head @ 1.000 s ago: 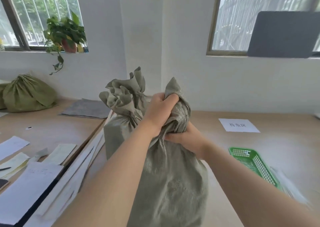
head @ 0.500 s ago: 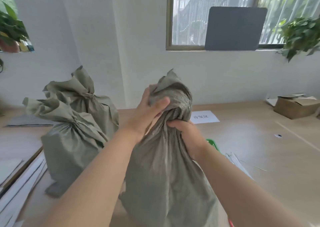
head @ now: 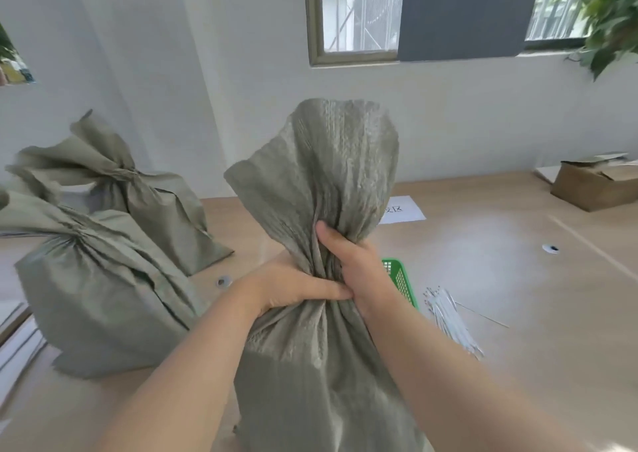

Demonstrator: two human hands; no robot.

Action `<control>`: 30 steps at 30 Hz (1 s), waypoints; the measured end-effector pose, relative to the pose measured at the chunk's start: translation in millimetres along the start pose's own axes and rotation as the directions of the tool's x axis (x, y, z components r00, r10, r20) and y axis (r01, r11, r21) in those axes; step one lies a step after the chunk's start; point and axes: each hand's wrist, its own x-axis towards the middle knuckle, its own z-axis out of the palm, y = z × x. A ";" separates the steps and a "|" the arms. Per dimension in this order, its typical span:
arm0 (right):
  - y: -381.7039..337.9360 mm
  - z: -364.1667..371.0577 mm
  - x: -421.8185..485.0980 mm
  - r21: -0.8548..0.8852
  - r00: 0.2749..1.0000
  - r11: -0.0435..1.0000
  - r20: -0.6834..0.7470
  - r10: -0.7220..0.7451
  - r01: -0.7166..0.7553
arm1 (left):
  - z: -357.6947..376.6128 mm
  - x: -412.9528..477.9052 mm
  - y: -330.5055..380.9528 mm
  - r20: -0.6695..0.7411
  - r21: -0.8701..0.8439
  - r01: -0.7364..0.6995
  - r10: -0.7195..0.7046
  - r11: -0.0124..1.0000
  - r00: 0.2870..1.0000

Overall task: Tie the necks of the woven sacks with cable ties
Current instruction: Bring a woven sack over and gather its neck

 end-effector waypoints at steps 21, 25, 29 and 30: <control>30.7 -24.3 44.7 -0.183 0.999 0.983 -0.034 0.024 -0.029 | -26.6 83.4 -52.5 0.046 -0.156 0.117 -0.111 0.981 0.993; 38.3 -40.9 52.2 -0.067 0.997 0.995 0.004 0.081 -0.080 | -24.7 98.7 -54.1 0.027 -0.188 0.146 -0.143 0.971 0.989; 26.5 -65.9 65.2 -0.007 0.982 0.986 0.082 0.168 -0.168 | -12.5 119.1 -45.5 0.024 -0.019 0.261 -0.261 0.965 0.965; 24.1 -75.1 68.4 -0.001 0.977 0.983 0.111 0.184 -0.185 | -9.0 123.8 -44.3 0.031 0.033 0.304 -0.305 0.952 0.952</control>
